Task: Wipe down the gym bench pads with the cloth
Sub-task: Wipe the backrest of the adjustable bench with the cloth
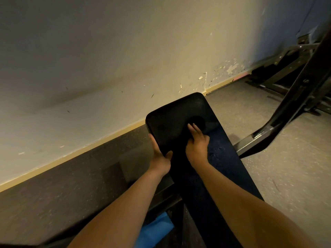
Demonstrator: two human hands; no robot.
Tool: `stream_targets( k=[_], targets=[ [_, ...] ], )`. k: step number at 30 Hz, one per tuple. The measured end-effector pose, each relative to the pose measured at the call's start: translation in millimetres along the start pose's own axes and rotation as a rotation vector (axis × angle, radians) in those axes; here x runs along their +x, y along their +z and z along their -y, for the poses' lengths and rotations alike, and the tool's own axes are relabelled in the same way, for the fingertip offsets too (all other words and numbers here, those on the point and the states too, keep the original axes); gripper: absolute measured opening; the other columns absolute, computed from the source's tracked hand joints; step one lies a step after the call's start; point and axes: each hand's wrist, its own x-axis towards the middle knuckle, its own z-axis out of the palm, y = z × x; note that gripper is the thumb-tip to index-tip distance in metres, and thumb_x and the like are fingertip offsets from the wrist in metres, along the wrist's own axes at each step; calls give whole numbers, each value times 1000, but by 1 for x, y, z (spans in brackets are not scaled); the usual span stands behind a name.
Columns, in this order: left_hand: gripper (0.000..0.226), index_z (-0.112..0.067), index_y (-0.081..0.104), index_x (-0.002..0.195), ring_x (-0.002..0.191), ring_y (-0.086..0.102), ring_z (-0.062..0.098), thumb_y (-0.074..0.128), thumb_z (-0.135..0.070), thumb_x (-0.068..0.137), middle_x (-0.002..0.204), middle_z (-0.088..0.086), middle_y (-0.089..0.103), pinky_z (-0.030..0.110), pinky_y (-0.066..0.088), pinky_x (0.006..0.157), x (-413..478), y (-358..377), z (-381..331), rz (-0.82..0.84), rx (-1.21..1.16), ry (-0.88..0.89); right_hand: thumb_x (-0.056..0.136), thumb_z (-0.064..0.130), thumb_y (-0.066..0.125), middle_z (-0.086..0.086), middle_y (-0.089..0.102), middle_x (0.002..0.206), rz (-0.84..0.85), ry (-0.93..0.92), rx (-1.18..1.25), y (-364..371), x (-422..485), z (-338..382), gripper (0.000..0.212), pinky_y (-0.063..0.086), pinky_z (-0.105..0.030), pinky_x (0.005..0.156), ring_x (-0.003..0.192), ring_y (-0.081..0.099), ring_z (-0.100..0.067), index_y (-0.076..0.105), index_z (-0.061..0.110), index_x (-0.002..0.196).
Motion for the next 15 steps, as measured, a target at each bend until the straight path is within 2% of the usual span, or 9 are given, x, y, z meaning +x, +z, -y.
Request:
stream_targets(
  k=[2,4,5,6,7,9,11,13,15],
  targets=[
    [99,-55,-27,147,117,58,16,57,-35,98,143,-18,39,41,56,90,6,0,7,20,34,-45,94,-1,46,19,30,153,143,-179,-102,15,-6,22,59,19,-7,99,124,34,-5,44,31,144],
    [71,-45,15,154,117,63,23,55,-37,95,139,-2,55,47,58,91,9,-4,8,54,85,-124,96,0,44,21,30,153,241,-341,-161,25,-10,36,57,27,-11,91,114,30,-3,45,32,143],
    [49,-35,35,145,112,65,26,52,-33,99,129,6,61,49,58,91,8,-5,8,93,107,-144,98,2,43,19,31,154,284,-408,-191,26,-10,37,55,31,-13,87,110,27,-5,46,31,144],
    [36,-28,41,139,107,65,28,48,-28,104,122,9,64,49,58,91,5,-6,5,127,103,-157,99,4,43,17,31,155,333,-481,-223,24,-9,33,53,32,-14,86,109,27,-7,46,31,144],
    [38,-27,35,142,107,65,28,46,-26,106,122,9,62,47,57,93,6,-6,6,127,77,-142,99,5,43,16,31,156,365,-553,-253,19,-9,27,51,32,-15,87,110,28,-10,46,31,144],
    [71,-47,-3,153,112,63,26,47,-29,106,140,6,52,47,56,96,5,-5,5,119,-12,-97,96,3,48,10,37,154,326,-647,-276,12,-11,6,51,39,-23,92,115,34,-21,51,27,142],
    [102,-72,-38,126,118,61,28,52,-29,103,154,3,38,52,54,97,4,-4,4,51,-18,-49,93,-2,51,5,45,150,193,-510,-194,6,-14,-11,52,43,-30,96,114,39,-24,56,23,139],
    [110,-78,-42,108,121,59,29,55,-28,100,160,1,31,56,53,97,7,0,9,10,16,-69,94,-5,49,5,46,149,67,-311,-107,1,-18,-18,52,40,-24,95,108,35,-15,56,22,138],
    [110,-78,-43,104,117,61,27,53,-25,101,161,2,30,54,55,94,4,1,7,-3,23,-76,95,-7,46,4,44,151,-31,-142,-82,-3,-20,-20,54,32,-17,86,100,31,-13,54,22,140]
  ],
)
